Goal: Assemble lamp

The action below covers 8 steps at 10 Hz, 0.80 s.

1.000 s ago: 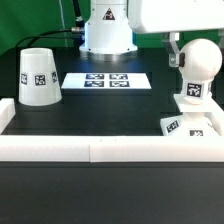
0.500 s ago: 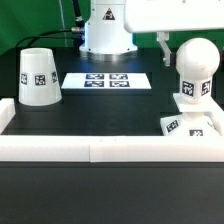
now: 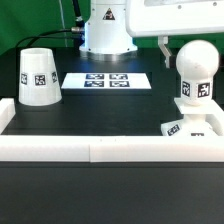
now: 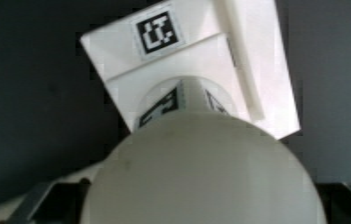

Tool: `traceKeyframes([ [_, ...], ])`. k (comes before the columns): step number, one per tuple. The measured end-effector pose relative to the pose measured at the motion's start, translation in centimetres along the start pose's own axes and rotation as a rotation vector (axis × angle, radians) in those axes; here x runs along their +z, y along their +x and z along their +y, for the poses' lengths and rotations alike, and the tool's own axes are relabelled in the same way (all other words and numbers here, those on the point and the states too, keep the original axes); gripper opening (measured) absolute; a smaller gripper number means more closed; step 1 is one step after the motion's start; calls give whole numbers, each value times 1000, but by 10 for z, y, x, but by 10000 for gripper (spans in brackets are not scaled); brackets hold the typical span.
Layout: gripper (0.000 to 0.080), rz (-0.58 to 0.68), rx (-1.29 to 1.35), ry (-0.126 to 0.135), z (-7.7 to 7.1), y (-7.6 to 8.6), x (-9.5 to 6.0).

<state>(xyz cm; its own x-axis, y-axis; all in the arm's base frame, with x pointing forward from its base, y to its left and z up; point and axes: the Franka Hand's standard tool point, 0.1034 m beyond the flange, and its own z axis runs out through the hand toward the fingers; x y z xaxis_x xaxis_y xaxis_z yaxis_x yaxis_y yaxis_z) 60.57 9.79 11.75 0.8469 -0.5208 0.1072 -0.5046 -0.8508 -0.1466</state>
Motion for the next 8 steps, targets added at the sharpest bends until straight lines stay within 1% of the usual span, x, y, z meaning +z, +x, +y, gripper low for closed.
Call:
traceKeyframes([
  [2,580,-42,140,-1,0,-1,0],
  [4,580,-83,269,-1,2,4,1],
  [6,580,-111,464,6,0,2,1],
  [8,580,-119,550,2,-3,-2,4],
])
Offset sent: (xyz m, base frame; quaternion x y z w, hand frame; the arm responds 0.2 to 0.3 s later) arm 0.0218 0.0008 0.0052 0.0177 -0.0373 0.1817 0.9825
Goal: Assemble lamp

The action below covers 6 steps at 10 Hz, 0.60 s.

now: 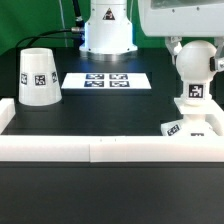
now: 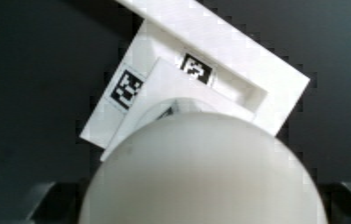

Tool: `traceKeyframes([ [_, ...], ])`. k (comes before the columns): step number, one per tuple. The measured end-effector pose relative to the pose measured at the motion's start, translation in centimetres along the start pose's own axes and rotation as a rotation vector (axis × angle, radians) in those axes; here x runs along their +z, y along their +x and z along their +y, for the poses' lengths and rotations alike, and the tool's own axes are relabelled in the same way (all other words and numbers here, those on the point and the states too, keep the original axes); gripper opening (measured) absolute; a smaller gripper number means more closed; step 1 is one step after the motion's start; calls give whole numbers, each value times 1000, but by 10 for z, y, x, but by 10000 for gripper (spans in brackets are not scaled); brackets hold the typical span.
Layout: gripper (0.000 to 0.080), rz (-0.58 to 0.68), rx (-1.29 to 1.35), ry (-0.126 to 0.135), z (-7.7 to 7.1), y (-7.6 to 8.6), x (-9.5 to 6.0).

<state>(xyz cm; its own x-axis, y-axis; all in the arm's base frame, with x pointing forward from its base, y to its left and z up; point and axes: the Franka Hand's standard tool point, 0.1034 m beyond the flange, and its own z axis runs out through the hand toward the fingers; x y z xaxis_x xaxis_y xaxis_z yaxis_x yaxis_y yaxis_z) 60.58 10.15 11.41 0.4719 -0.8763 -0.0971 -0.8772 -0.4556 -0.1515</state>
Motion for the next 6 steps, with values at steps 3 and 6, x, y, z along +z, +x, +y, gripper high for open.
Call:
traceKeyframes([
  [3,670,-2,-65,0,0,-1,0],
  [6,698,2,-359,4,-1,0,-1],
])
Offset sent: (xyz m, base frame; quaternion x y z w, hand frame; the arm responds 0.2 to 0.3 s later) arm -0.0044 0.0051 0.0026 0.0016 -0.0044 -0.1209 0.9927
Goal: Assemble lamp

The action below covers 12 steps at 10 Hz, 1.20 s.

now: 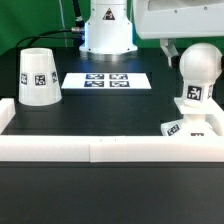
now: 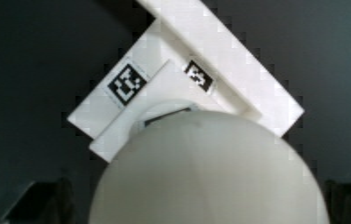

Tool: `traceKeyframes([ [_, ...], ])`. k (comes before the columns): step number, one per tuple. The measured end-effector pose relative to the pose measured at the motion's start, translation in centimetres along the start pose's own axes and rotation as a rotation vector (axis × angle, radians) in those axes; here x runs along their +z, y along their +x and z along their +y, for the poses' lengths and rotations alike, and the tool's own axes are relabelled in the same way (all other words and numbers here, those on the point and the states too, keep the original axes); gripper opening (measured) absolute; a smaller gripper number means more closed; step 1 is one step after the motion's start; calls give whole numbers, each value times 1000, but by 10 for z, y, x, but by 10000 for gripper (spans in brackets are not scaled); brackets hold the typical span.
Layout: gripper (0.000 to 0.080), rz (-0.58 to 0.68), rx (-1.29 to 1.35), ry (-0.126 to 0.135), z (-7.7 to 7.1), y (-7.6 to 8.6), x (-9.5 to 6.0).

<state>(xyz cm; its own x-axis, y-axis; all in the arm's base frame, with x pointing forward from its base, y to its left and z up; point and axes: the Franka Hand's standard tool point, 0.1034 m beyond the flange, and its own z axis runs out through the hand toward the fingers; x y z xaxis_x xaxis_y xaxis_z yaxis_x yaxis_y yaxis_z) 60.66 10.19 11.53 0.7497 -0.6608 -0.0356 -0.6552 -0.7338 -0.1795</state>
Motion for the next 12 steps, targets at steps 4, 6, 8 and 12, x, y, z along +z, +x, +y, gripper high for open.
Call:
traceKeyframes([
  [4,698,-1,-400,0,-2,-2,2],
  [6,698,1,-611,-2,-2,0,1],
  [8,698,4,-771,-14,-1,0,2],
  [12,698,11,-1109,-68,-1,0,2],
])
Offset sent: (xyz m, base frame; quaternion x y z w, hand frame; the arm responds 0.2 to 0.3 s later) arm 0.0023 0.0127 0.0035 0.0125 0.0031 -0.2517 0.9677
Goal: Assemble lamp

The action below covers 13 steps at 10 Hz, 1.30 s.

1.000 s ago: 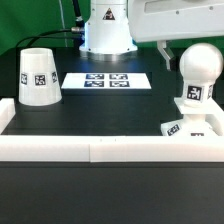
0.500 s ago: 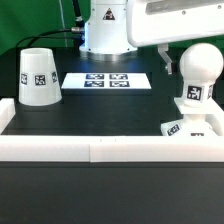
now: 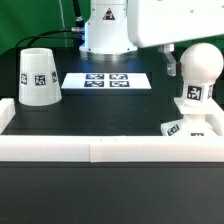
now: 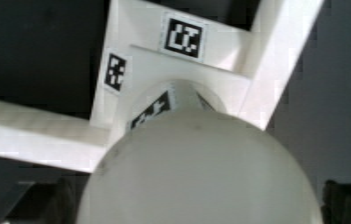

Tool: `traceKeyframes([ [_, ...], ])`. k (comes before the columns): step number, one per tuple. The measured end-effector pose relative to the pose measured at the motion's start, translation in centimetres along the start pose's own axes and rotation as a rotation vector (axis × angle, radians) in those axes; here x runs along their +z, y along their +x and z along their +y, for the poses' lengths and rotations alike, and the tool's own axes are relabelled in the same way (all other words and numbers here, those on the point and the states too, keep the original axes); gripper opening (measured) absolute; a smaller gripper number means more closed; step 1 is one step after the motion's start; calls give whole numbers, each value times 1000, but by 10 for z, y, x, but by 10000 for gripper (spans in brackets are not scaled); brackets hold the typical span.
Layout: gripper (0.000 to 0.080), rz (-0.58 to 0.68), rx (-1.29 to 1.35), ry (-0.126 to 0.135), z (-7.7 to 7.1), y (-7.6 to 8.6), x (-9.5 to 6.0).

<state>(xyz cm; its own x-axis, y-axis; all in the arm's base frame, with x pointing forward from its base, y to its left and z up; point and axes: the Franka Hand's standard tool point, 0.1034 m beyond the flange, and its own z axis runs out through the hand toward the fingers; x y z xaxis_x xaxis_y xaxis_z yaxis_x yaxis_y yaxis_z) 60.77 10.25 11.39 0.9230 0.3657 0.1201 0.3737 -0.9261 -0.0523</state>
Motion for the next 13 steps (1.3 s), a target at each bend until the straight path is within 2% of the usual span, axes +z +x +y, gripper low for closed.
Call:
traceKeyframes([
  [2,698,-11,-125,-15,-2,-1,1],
  [5,698,-17,-299,-22,-7,0,1],
  [8,698,-19,-506,-28,-3,0,1],
  [13,698,-12,-737,-58,4,1,0],
])
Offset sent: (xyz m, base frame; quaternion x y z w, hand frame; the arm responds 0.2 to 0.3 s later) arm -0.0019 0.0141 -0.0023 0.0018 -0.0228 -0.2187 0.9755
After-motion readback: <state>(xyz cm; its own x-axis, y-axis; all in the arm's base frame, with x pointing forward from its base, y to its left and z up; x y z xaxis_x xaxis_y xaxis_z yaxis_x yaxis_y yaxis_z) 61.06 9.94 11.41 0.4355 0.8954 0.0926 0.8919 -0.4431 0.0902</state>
